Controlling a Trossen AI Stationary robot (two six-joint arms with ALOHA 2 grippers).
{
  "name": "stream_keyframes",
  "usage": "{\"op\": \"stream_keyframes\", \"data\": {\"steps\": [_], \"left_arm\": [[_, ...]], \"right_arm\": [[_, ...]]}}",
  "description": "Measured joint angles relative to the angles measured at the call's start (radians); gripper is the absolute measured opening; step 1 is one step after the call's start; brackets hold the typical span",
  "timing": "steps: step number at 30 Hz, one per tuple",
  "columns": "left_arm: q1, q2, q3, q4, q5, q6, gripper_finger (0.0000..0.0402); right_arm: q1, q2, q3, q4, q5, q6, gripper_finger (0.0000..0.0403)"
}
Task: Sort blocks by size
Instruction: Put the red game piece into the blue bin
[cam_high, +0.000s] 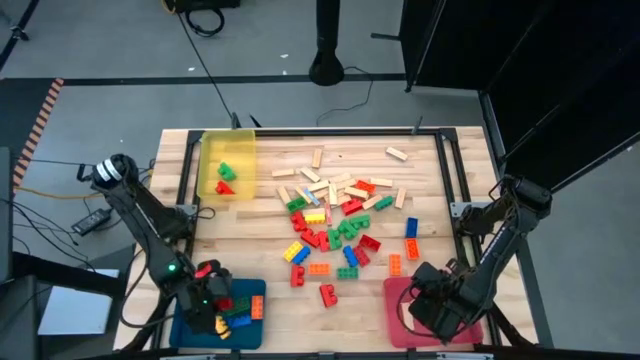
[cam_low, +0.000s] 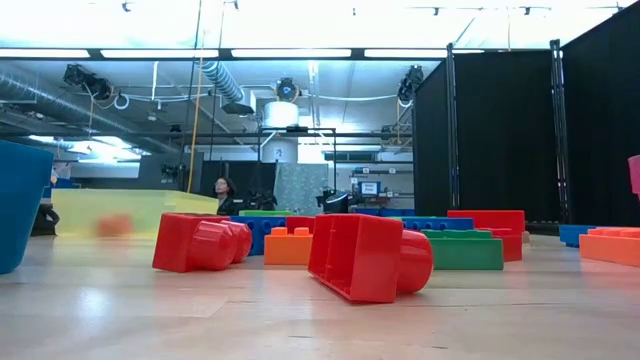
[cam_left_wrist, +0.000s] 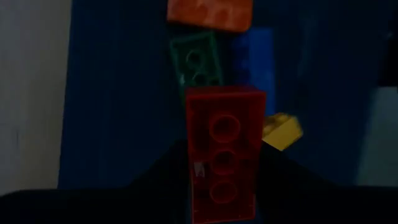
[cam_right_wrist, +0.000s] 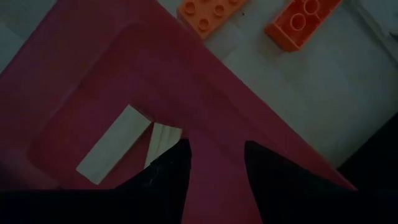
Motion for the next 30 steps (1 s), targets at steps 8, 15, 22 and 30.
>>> {"op": "stream_keyframes", "data": {"steps": [8,15,22,30], "left_arm": [[-0.011,0.000,-0.175,0.267,0.046,-0.012,0.0136],[-0.010,-0.001,-0.190,0.319,0.055,-0.004,0.0184],[-0.001,0.001,-0.100,0.323,0.212,-0.008,0.0226],[0.060,0.000,0.101,0.083,0.322,-0.060,0.0222]], "right_arm": [[-0.001,0.000,0.000,0.005,-0.004,-0.023,0.0165],[-0.001,0.000,0.000,0.007,-0.011,-0.043,0.0163],[-0.002,0.000,0.000,0.006,0.073,-0.043,0.0165],[-0.047,0.000,0.000,-0.033,0.196,-0.066,0.0165]]}}
